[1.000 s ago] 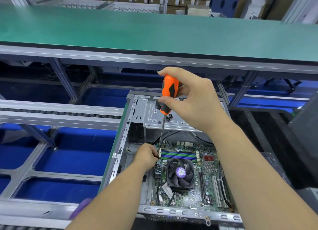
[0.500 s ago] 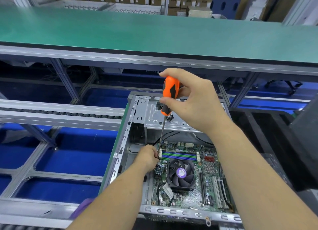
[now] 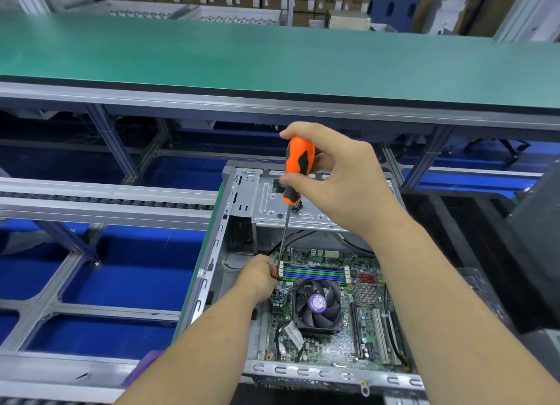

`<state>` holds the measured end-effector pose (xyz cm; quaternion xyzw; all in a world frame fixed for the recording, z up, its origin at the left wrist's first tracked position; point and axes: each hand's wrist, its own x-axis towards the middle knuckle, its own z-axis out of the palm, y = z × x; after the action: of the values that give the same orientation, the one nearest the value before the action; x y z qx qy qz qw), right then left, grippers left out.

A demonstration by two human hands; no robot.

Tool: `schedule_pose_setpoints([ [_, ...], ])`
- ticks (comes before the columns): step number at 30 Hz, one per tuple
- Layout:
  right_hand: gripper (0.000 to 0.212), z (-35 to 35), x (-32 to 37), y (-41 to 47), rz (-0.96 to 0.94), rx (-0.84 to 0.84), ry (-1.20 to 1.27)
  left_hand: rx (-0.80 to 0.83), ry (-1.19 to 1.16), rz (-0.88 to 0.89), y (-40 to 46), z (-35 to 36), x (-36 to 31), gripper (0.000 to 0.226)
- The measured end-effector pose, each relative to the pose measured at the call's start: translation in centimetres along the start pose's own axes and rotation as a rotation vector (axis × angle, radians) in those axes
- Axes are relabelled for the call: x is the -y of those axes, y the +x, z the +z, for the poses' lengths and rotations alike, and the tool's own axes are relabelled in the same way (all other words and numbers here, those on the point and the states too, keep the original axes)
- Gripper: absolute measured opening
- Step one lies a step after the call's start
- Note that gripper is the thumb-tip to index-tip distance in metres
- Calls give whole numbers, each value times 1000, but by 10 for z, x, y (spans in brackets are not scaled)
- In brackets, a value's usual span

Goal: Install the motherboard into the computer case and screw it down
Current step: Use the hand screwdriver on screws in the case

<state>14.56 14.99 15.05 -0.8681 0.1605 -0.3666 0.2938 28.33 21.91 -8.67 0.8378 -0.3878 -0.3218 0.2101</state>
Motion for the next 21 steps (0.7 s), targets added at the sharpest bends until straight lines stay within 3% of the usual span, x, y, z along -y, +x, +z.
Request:
schedule_pose_setpoints([
  [4,54,4,2,-2,-18,17,32,6,-36,-7,2,1,2,40],
  [7,64,9,5,-5,-17,106,200,-10,-57,-12,2,2,4,43],
  [9,60,13,7,-5,-15,108,257,-3,-46,-9,2,2,3,43],
  [13,52,16,6,-4,-38,-37,142,2,-50,-5,2,3,2,43],
  [17,57,9,6,-11,18,43,338,7,-58,-8,2,3,1,36],
  [21,47,11,5,-7,-7,-31,179,-1,-47,1,3,2,0,35],
])
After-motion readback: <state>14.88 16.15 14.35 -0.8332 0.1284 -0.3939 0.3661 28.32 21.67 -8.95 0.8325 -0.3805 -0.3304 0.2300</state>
